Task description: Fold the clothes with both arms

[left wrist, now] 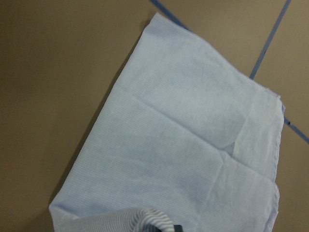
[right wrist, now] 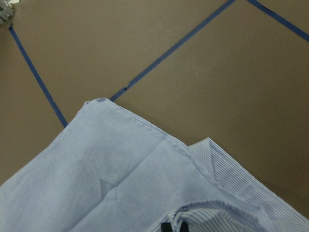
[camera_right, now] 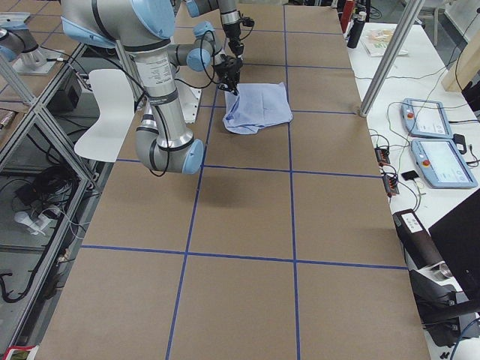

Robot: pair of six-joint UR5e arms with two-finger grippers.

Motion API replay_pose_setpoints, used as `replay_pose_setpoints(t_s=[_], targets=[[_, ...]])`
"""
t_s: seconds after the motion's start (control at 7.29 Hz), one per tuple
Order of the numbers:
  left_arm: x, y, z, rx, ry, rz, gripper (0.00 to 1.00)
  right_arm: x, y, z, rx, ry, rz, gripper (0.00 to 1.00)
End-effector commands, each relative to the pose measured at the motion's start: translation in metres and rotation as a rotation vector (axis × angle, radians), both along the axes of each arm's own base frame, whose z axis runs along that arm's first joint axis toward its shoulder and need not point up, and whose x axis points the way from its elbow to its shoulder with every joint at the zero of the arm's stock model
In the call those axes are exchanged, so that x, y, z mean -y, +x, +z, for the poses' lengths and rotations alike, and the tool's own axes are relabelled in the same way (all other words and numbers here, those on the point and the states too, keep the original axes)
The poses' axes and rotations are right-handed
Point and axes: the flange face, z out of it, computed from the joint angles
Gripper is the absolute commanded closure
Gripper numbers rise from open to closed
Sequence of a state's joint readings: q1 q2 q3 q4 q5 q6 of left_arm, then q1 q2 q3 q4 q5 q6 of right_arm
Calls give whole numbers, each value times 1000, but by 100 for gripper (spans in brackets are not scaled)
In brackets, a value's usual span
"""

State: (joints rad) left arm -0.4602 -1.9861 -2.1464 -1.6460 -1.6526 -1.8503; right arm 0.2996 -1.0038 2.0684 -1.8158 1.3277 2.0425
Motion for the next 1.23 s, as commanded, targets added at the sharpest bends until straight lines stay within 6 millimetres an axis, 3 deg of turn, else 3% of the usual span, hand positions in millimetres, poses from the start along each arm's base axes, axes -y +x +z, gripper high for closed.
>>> replay_pose_setpoints(t_s=[0.0,0.27,0.41,0.82,0.96,1.1], targets=[[40,11,19,95,53,-30,100,46,-20,11,-70,37,5,100],[66,34,32,158,75,-35,100,88,-58,28,-75,73,2,100],[78,48,39,191,97,-17,100,106,-64,41,-87,78,-11,100],[124,88,83,265,175,-5,100,145,-67,58,-123,82,-62,100],[138,90,83,250,207,-11,100,162,-75,60,-93,86,-53,100],[142,95,79,239,215,-15,100,178,-84,47,-89,82,-49,68]])
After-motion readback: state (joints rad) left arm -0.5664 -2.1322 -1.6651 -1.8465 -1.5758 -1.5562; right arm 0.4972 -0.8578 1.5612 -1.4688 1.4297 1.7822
